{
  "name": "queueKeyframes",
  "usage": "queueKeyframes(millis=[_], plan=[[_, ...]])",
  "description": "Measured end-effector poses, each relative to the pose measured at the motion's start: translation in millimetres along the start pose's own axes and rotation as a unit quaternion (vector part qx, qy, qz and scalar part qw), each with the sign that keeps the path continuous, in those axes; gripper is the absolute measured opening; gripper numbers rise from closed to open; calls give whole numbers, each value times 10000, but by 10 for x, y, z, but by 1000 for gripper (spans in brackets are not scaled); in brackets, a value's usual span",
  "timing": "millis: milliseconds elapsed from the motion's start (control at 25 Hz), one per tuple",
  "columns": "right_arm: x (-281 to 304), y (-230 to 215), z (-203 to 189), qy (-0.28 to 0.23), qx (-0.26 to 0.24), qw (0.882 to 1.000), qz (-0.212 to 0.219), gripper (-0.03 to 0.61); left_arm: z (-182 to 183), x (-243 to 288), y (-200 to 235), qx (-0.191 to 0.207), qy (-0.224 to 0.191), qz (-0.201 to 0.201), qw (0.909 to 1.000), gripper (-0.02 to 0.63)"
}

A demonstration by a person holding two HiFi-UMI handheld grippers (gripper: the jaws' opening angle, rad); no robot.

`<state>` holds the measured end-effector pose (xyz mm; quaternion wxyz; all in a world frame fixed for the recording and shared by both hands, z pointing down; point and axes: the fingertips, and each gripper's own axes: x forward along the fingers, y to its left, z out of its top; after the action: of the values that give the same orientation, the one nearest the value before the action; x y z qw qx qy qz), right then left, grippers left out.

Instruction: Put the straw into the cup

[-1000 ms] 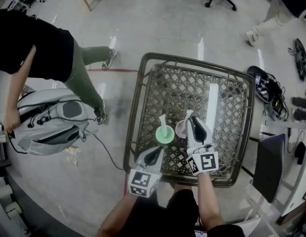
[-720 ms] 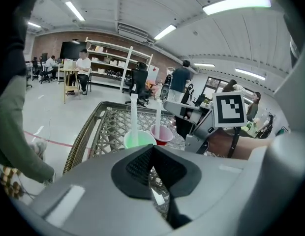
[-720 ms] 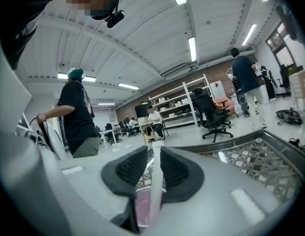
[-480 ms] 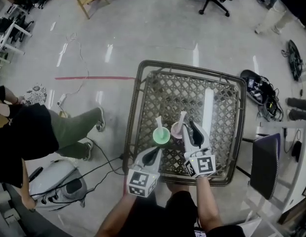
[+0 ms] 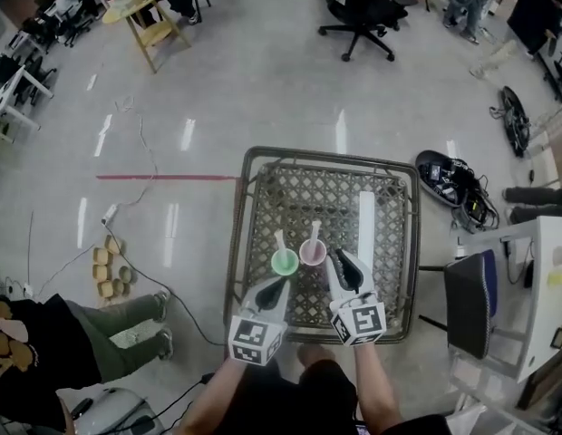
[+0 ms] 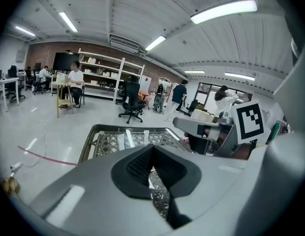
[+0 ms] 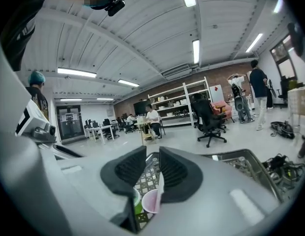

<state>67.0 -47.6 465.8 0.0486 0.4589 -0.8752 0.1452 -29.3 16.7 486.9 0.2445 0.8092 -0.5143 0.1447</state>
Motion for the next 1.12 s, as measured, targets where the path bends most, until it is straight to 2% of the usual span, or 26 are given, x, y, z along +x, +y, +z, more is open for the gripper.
queueKeyframes(millis=[360,600,920,1120], plan=[[-369,158,587,-133,-290,9991,-269,74,542,-323,-132,266,-325,-123,9990,6],[-608,239,968,-334,-448,9974,-456,49,1011,-594,-159,430,-732,-94,9963,6],[-922,352,1233,-448,-573,9947,-727,8,1328,-845,-214,627,-984,-127,9931,6],[-1028,437,1284,-534,-572,9943,-728,6,1445,-917,-241,745,-1111,-210,9908,6]])
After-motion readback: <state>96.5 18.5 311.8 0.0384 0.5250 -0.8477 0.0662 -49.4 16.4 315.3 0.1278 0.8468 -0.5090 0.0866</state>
